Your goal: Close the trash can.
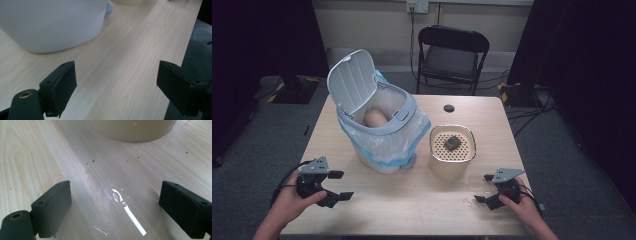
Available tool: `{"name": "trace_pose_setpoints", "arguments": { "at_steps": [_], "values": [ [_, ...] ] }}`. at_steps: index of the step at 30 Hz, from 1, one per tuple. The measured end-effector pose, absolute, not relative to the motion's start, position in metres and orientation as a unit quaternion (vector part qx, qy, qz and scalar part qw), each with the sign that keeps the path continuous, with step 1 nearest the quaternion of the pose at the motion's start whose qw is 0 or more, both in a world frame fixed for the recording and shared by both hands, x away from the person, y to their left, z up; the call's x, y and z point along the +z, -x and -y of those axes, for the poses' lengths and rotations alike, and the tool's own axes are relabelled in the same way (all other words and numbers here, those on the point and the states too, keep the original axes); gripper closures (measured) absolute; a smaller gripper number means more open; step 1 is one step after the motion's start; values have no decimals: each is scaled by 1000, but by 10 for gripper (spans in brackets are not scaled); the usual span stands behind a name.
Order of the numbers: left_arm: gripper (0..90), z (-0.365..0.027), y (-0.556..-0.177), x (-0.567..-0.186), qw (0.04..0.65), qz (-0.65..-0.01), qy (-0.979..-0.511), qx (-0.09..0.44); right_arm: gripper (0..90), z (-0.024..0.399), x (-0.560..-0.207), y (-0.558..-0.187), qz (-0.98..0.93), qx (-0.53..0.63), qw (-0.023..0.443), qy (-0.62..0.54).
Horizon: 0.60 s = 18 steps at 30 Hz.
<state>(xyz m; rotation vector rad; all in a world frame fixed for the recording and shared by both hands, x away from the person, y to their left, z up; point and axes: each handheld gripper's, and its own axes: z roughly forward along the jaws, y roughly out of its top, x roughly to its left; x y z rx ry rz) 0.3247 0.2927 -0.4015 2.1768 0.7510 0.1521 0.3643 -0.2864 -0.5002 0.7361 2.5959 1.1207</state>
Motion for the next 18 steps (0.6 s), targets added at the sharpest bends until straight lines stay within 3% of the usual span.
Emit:
{"name": "trace_pose_setpoints", "arguments": {
  "at_steps": [18],
  "values": [
    [157, -309, -341, -344, 393, -308, -863, 78, 103, 286, -500, -364, -883, 381, 110, -251]
  ]
}}
